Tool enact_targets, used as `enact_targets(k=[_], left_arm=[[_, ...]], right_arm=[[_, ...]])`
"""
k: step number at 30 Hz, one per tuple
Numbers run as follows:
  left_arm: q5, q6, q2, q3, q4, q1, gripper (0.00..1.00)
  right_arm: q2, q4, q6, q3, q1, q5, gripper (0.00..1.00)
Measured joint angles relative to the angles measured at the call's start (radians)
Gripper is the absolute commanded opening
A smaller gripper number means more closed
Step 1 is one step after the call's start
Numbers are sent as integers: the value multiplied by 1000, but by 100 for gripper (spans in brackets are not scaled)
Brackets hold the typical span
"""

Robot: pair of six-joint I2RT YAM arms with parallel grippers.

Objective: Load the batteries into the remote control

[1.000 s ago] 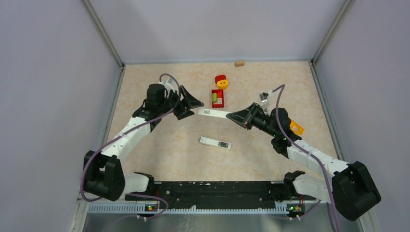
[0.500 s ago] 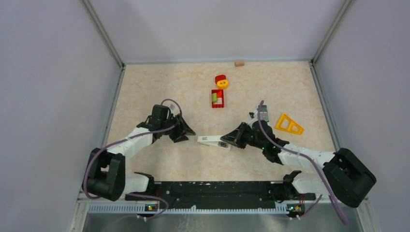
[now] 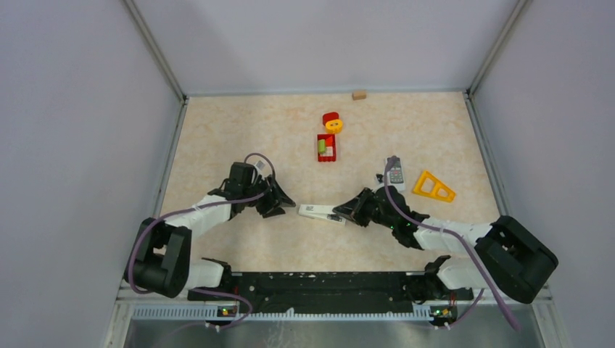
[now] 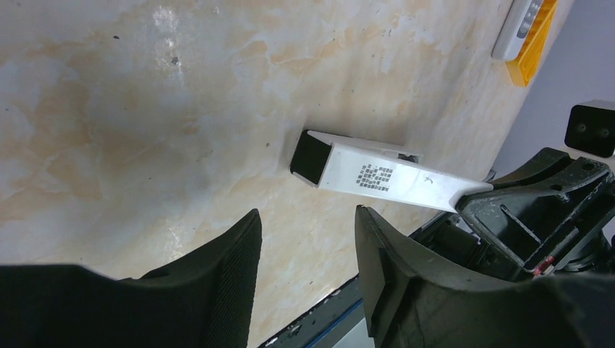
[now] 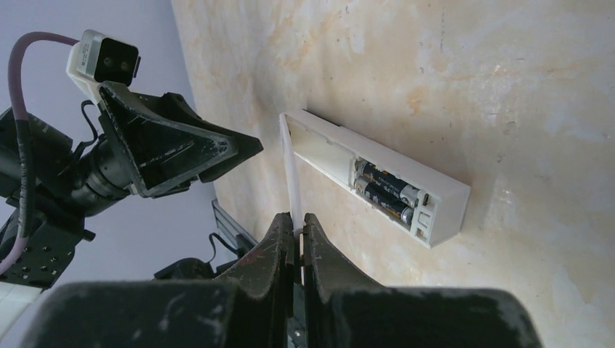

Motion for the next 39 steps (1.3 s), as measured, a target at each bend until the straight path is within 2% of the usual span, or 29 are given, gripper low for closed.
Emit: enact_targets(k=[10, 26, 39], left_arm=[[7, -4, 35, 0, 40, -15, 54], [14, -23, 149, 0, 108, -71, 53], [-10, -33, 164, 4, 166, -82, 49]], right_arm=[[31, 12, 26, 0, 3, 8, 0], [-29, -152, 66, 3, 24, 100, 0], [-4, -199, 130, 39, 127, 196, 0]])
